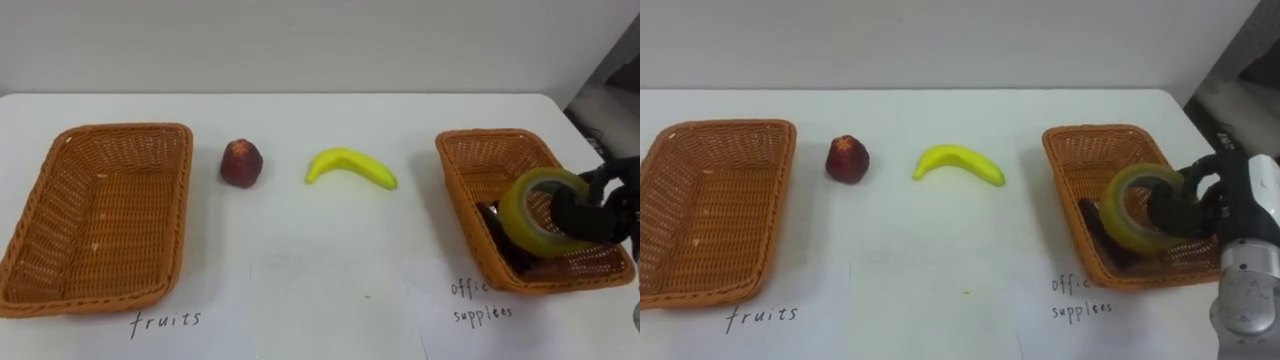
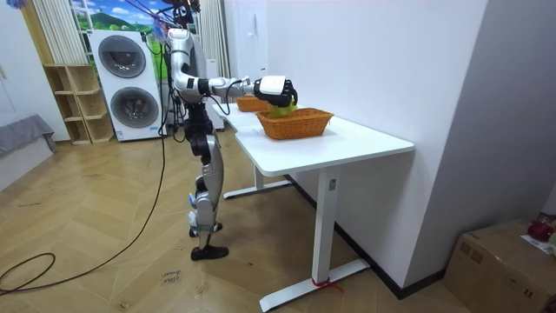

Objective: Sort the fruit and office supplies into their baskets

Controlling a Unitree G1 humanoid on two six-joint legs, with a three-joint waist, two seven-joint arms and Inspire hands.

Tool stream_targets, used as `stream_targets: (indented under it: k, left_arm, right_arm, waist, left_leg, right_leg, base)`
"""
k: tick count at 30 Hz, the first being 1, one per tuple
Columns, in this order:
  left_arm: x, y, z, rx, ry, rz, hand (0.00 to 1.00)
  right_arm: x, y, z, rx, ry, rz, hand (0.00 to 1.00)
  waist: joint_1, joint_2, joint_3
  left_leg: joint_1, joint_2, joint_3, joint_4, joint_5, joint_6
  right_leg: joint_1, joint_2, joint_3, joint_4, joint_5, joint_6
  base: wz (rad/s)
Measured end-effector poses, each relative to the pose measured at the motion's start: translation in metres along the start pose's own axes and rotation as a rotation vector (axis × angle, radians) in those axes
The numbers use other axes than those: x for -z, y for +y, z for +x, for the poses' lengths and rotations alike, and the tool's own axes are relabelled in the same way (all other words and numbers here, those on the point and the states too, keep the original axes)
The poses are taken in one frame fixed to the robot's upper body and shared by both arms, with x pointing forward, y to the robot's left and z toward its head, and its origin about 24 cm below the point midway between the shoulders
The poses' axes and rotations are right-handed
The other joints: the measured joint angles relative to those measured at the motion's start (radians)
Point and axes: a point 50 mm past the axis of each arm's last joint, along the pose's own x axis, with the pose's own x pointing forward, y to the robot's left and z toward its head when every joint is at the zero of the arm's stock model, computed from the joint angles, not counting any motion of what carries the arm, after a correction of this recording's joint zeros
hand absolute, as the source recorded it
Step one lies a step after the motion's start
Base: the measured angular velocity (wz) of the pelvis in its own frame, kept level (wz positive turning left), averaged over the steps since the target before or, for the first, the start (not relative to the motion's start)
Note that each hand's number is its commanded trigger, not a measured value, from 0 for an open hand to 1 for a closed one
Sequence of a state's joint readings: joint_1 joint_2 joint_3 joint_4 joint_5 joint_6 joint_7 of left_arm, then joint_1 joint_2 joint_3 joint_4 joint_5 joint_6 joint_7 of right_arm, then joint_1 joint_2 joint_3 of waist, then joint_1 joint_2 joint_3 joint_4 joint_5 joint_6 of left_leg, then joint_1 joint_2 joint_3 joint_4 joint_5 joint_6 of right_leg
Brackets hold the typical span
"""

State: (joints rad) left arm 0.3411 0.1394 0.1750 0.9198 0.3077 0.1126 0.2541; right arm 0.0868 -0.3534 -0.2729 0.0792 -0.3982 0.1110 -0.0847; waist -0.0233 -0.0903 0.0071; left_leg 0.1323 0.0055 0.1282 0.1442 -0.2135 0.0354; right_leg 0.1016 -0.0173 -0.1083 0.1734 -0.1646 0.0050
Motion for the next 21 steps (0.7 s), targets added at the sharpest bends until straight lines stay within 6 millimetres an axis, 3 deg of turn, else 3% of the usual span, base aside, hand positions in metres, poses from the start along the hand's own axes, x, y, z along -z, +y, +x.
stream_targets:
  k: [14,21]
  left_arm:
    - [0.0015,-0.0002,-0.0001,0.001,0.016,0.004,0.00]
    - [0.0009,-0.0003,0.0000,0.001,0.018,0.006,0.00]
  right_arm:
    - [-0.0031,-0.0028,0.0011,0.043,-0.009,0.010,0.00]
    - [-0.0059,-0.0036,0.0009,0.043,-0.005,0.065,0.00]
  waist:
    - [0.001,-0.001,-0.0045]
    - [0.002,0.008,-0.0135]
  left_leg:
    - [0.000,0.000,0.000,0.000,0.000,0.000]
    - [-0.001,0.003,0.005,0.000,0.000,0.000]
  right_leg:
    - [-0.002,0.000,0.000,0.001,0.000,0.000]
    - [-0.015,0.001,0.002,0.012,0.000,0.000]
  base:
    - [0.00]
    - [-0.01]
